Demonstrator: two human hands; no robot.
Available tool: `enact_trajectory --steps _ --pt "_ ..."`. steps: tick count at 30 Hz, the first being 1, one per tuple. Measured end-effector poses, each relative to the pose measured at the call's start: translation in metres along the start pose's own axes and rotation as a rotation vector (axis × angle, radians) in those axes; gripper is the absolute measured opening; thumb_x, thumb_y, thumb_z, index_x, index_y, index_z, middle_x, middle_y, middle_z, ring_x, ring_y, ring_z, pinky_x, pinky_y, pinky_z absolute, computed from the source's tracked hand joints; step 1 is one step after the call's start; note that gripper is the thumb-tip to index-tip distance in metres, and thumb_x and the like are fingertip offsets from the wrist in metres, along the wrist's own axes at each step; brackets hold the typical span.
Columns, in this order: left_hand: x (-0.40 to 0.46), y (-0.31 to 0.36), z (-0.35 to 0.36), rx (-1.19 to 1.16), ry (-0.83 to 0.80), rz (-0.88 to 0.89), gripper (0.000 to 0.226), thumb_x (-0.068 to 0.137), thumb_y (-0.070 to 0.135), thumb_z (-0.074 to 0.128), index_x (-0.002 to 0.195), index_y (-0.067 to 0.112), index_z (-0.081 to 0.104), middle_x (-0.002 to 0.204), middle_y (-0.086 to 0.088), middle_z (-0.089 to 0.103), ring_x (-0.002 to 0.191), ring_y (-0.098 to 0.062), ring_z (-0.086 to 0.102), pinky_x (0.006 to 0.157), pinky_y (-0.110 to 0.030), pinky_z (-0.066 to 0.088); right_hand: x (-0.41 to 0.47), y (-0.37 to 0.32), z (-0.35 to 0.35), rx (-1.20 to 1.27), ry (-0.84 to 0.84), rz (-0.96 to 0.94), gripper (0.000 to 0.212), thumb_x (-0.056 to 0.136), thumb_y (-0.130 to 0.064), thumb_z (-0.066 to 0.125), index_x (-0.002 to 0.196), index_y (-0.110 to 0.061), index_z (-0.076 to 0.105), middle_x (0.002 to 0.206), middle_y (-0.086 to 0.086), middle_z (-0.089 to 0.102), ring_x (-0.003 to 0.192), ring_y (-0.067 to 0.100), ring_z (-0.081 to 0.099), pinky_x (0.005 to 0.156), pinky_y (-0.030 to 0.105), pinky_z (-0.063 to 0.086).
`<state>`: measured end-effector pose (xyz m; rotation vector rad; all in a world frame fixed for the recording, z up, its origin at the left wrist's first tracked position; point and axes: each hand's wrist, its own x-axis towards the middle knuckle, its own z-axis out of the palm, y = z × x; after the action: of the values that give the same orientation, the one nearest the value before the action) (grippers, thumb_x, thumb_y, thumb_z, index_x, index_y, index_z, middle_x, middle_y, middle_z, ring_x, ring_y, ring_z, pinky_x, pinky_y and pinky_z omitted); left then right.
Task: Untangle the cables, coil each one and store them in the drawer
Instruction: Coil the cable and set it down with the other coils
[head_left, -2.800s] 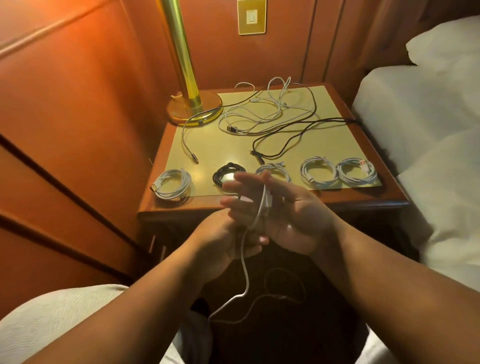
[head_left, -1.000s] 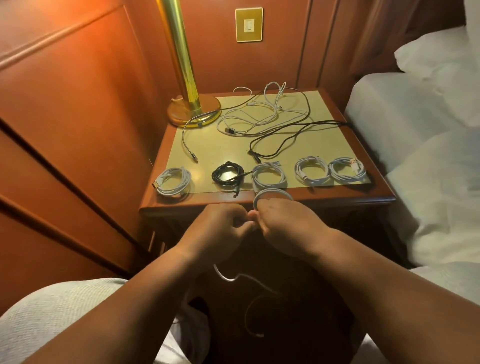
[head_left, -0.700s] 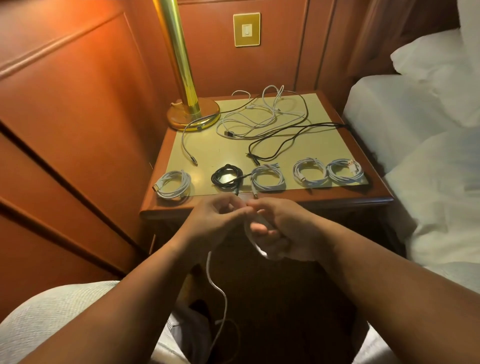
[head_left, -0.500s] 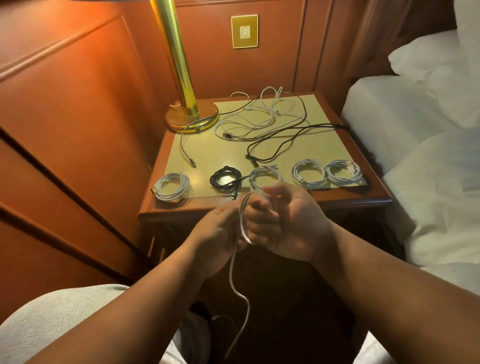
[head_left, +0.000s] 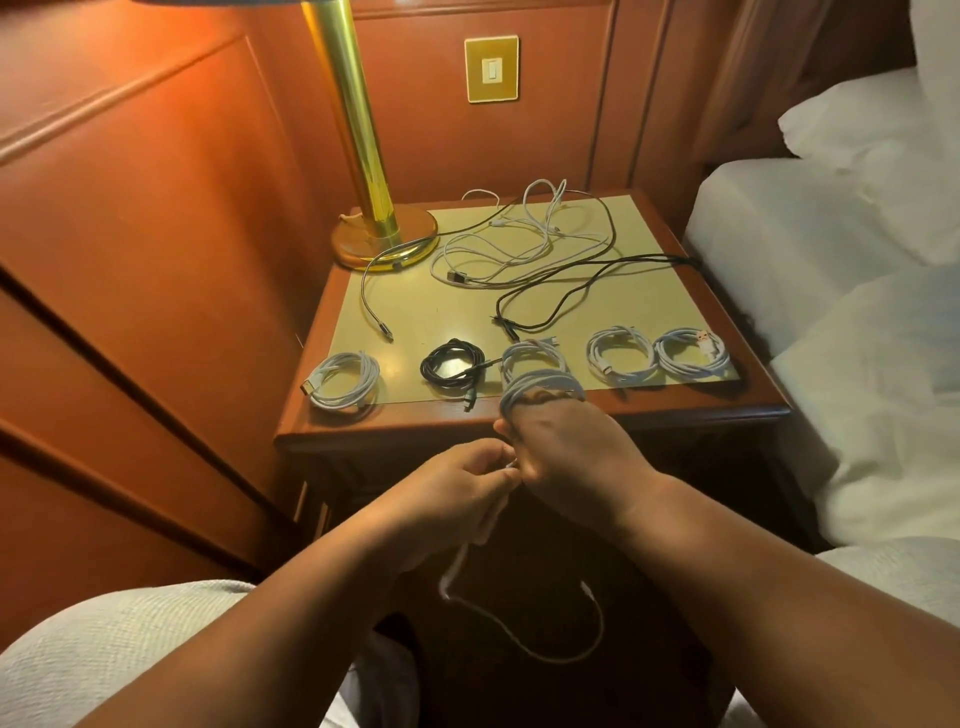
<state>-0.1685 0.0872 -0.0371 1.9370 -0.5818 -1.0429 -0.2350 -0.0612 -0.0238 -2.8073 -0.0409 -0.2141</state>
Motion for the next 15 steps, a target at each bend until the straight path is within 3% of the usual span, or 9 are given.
enact_trajectory --steps 3,6,8,9,10,12,13,15 --pt "0.001 0.000 -0.009 0.360 0.207 0.145 0.010 0.099 0.038 0.057 0.096 0.033 0.066 0.090 0.015 0.064 0.084 0.000 0.059 0.071 -0.023 0.044 -0.002 -0.001 0.000 -0.019 -0.076 0.147 0.029 0.105 -0.036 0.034 0.099 -0.020 0.058 0.086 -0.005 0.052 0.079 0.015 0.051 0.068 0.031 0.035" --pt "-0.002 0.000 -0.015 0.391 0.302 0.288 0.011 0.095 0.033 0.064 0.084 0.034 0.063 0.084 0.012 0.063 0.076 0.005 0.056 0.066 -0.019 0.041 -0.003 -0.003 0.002 0.072 -0.120 0.209 0.043 0.104 -0.048 0.029 0.087 -0.023 0.058 0.081 -0.007 0.053 0.077 0.013 0.055 0.065 0.033 0.041" --pt "-0.001 -0.001 -0.019 0.332 0.320 0.345 0.008 0.091 0.030 0.070 0.084 0.028 0.067 0.081 0.006 0.066 0.074 0.002 0.059 0.066 -0.019 0.045 0.001 -0.008 0.000 0.186 -0.180 0.281 0.044 0.106 -0.043 0.025 0.101 -0.021 0.063 0.083 -0.001 0.060 0.077 0.017 0.058 0.067 0.036 0.048" --pt "0.000 -0.002 -0.021 0.236 0.303 0.346 0.007 0.089 0.029 0.072 0.087 0.023 0.070 0.083 0.002 0.069 0.077 -0.002 0.062 0.069 -0.023 0.049 0.003 -0.008 -0.001 0.311 -0.253 0.345 0.042 0.107 -0.038 0.026 0.112 -0.020 0.063 0.082 0.002 0.061 0.074 0.019 0.058 0.067 0.036 0.049" --pt "-0.001 -0.001 -0.022 0.101 0.268 0.331 0.011 0.087 0.028 0.074 0.090 0.018 0.072 0.086 -0.002 0.072 0.079 -0.008 0.066 0.072 -0.029 0.052 0.005 -0.007 -0.003 0.551 -0.347 0.426 0.041 0.108 -0.038 0.028 0.108 -0.021 0.066 0.074 0.001 0.056 0.065 0.018 0.053 0.060 0.034 0.045" --pt "-0.003 0.000 -0.021 -0.168 0.200 0.297 0.020 0.085 0.029 0.074 0.095 0.012 0.072 0.090 -0.010 0.072 0.080 -0.016 0.066 0.075 -0.037 0.049 0.004 -0.004 -0.010 1.165 -0.495 0.525 0.054 0.105 -0.046 0.031 0.067 -0.023 0.062 0.055 -0.003 0.039 0.047 0.014 0.031 0.046 0.029 0.028" --pt "-0.003 0.000 -0.019 -0.270 0.178 0.285 0.024 0.086 0.030 0.073 0.098 0.010 0.072 0.092 -0.011 0.072 0.081 -0.017 0.065 0.077 -0.039 0.047 0.003 -0.001 -0.010 1.430 -0.542 0.522 0.058 0.104 -0.048 0.031 0.058 -0.020 0.053 0.051 -0.003 0.032 0.044 0.013 0.023 0.044 0.027 0.023" --pt "-0.002 0.001 -0.011 -0.425 0.145 0.284 0.029 0.091 0.035 0.067 0.103 0.008 0.072 0.098 -0.012 0.070 0.089 -0.023 0.065 0.083 -0.045 0.046 0.001 0.003 -0.007 1.801 -0.609 0.435 0.055 0.102 -0.045 0.033 0.057 -0.016 0.043 0.049 -0.002 0.025 0.042 0.013 0.019 0.043 0.025 0.024"
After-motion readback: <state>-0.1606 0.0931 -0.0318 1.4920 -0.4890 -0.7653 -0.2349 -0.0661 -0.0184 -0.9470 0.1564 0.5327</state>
